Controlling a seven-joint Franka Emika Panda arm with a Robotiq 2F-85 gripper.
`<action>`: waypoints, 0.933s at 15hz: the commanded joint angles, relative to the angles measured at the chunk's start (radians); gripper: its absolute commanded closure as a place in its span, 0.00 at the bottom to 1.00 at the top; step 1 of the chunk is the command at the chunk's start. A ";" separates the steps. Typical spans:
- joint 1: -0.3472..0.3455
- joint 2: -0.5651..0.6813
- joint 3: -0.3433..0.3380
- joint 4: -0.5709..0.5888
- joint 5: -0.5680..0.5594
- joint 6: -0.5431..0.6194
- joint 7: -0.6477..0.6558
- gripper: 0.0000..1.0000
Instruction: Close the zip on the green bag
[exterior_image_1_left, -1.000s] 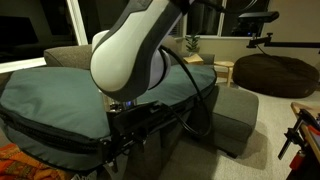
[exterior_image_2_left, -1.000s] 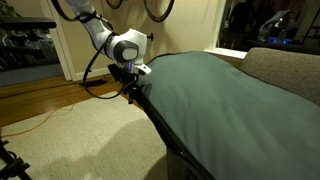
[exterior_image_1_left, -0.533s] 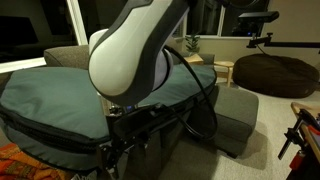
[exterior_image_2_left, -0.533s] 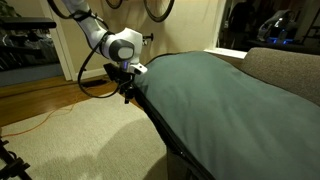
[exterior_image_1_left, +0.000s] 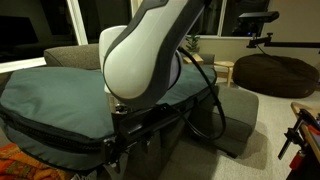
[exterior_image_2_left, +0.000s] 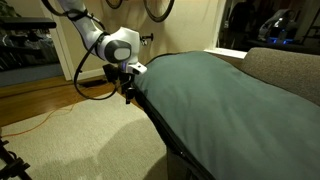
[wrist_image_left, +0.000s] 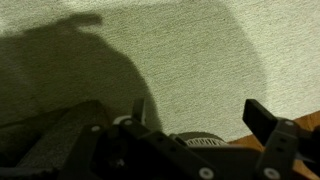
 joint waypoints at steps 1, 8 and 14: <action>0.049 -0.109 -0.042 -0.126 -0.017 0.034 0.075 0.00; 0.079 -0.142 -0.063 -0.172 -0.037 0.087 0.099 0.00; 0.093 -0.129 -0.093 -0.199 -0.051 0.160 0.102 0.00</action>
